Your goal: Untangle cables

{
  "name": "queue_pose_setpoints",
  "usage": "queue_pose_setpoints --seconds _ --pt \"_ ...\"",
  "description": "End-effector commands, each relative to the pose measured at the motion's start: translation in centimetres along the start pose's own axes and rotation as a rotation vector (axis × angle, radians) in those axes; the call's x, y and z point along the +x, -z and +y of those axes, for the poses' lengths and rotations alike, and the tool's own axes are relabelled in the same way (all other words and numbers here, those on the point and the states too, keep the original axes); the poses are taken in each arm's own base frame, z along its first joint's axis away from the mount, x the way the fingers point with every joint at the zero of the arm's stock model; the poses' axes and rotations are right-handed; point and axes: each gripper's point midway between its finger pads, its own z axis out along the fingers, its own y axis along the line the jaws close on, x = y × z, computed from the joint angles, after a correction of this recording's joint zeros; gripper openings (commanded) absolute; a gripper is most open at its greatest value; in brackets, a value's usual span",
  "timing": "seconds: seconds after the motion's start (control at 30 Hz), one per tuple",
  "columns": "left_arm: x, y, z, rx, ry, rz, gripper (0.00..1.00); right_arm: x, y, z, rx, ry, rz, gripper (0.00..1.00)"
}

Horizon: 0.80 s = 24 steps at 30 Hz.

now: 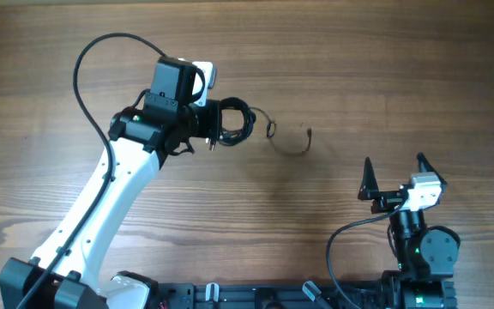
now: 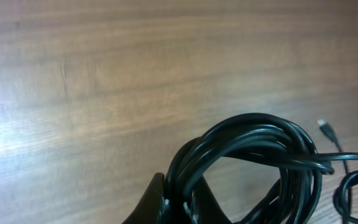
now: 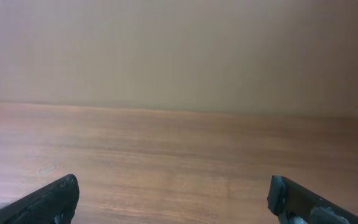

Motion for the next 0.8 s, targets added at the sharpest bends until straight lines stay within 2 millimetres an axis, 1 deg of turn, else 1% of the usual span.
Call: queue_pose_setpoints --seconds 0.0,0.03,0.07,0.1,0.13,0.17,0.23,0.27,0.3,0.37,0.4,0.43,0.47,0.53,0.57,0.6,0.63,0.67,0.7,0.73,0.77 --pt "-0.1 0.3 -0.4 0.020 0.140 0.002 0.04 -0.4 1.5 6.9 -0.406 -0.557 0.101 1.00" --pt "0.0 0.3 -0.4 0.019 0.189 0.005 0.04 -0.3 1.8 7.5 -0.429 -0.800 0.173 1.00" --pt "0.1 0.3 -0.4 0.020 0.224 0.010 0.04 -0.2 1.7 7.4 -0.414 -0.987 0.218 1.00" --pt "0.2 0.3 -0.5 0.023 0.247 0.014 0.04 -0.5 1.5 7.0 -0.385 -1.080 0.215 1.00" --pt "0.2 0.3 -0.7 0.025 0.241 0.016 0.04 -1.0 1.5 6.8 -0.384 -1.085 0.188 1.00" --pt "0.4 0.2 -1.2 0.031 0.214 0.019 0.04 -2.4 1.9 7.5 -0.462 -0.931 0.133 1.00" --pt "0.6 0.1 -1.8 0.041 0.139 0.024 0.04 -3.0 2.1 7.8 -0.480 -0.859 0.122 1.00" --pt "0.8 0.1 -2.3 0.049 0.022 0.026 0.04 -3.6 2.0 7.8 -0.474 -0.810 0.124 1.00" --pt "0.9 0.0 -2.6 0.054 -0.054 0.027 0.04 -3.7 1.9 7.8 -0.466 -0.794 0.136 1.00" --pt "1.0 0.0 -3.2 0.064 -0.192 0.024 0.04 -3.6 1.0 7.9 -0.443 -0.761 0.222 1.00" --pt "1.0 0.0 -3.3 0.066 -0.234 0.023 0.04 -3.8 0.5 8.5 -0.472 -0.726 0.275 0.99" --pt "1.1 0.0 -3.3 0.067 -0.294 0.025 0.04 -4.5 -0.1 9.5 -0.542 -0.702 0.341 1.00" --pt "1.3 0.0 -3.4 0.069 -0.349 0.030 0.04 -5.5 -0.3 10.6 -0.626 -0.687 0.372 1.00" --pt "1.8 0.0 -4.0 0.081 -0.480 0.037 0.04 -8.6 -1.1 12.5 -0.844 -0.651 0.350 1.00" --pt "2.0 -0.1 -4.7 0.095 -0.537 0.036 0.04 -9.4 -2.1 12.9 -0.918 -0.655 0.326 0.99" --pt "2.1 -0.1 -5.2 0.103 -0.558 0.033 0.04 -8.6 -3.3 12.9 -0.929 -0.693 0.351 0.89" --pt "2.3 -0.1 -5.8 0.112 -0.570 0.032 0.04 -7.5 -4.0 13.2 -0.932 -0.717 0.387 0.83" --pt "2.5 -0.1 -6.3 0.121 -0.583 0.034 0.04 -5.3 -5.0 13.9 -0.927 -0.750 0.455 0.83" --pt "2.9 -0.2 -7.2 0.135 -0.602 0.038 0.04 -3.4 -5.5 15.1 -0.934 -0.771 0.517 0.83" --pt "3.2 -0.2 -7.7 0.145 -0.615 0.039 0.04 -2.4 -5.6 15.9 -0.946 -0.780 0.550 0.83" --pt "3.5 -0.1 -8.4 0.156 -0.631 0.043 0.04 -1.2 -5.6 17.3 -0.981 -0.780 0.585 0.81"
